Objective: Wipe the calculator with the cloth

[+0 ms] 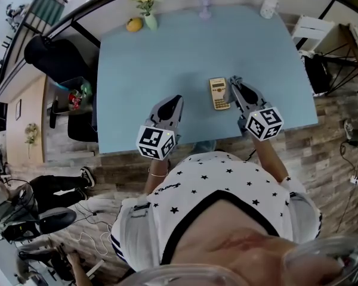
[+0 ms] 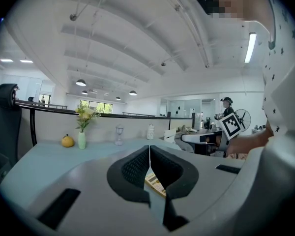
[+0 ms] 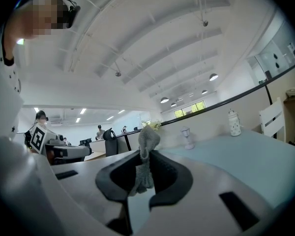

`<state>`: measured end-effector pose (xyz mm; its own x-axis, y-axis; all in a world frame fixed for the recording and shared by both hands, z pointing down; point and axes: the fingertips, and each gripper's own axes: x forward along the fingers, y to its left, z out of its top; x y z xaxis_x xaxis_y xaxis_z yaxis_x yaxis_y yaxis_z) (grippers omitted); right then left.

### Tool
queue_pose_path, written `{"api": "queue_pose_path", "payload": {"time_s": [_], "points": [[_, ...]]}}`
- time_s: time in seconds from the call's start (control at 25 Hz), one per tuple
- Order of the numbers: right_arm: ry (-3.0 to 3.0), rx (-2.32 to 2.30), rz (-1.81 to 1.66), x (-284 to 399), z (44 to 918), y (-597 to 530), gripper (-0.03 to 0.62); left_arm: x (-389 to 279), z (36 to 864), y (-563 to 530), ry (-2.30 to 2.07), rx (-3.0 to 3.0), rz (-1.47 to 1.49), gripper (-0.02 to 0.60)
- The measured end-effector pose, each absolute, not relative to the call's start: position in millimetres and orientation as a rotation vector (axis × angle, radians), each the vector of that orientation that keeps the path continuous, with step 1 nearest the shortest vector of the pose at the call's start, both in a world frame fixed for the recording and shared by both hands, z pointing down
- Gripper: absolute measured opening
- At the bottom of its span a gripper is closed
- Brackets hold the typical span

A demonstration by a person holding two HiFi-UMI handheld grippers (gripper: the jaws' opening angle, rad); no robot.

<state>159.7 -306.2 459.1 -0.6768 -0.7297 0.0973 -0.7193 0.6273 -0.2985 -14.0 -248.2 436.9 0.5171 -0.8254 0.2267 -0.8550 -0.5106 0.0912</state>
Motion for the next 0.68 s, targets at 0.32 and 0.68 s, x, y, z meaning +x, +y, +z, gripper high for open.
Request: {"api": "queue_pose_path", "payload": {"time_s": [0.32, 0.68], "points": [[2.786, -1.234, -0.501, 160.8, 457.4, -304.6, 0.046, -11.6, 437.1, -246.1, -1.442, 2.56, 0.236, 0.031], [2.78, -1.204, -0.519, 161.2, 455.0, -304.7, 0.046, -9.3, 436.9, -245.7, -1.443, 2.559, 0.236, 0.031]]}}
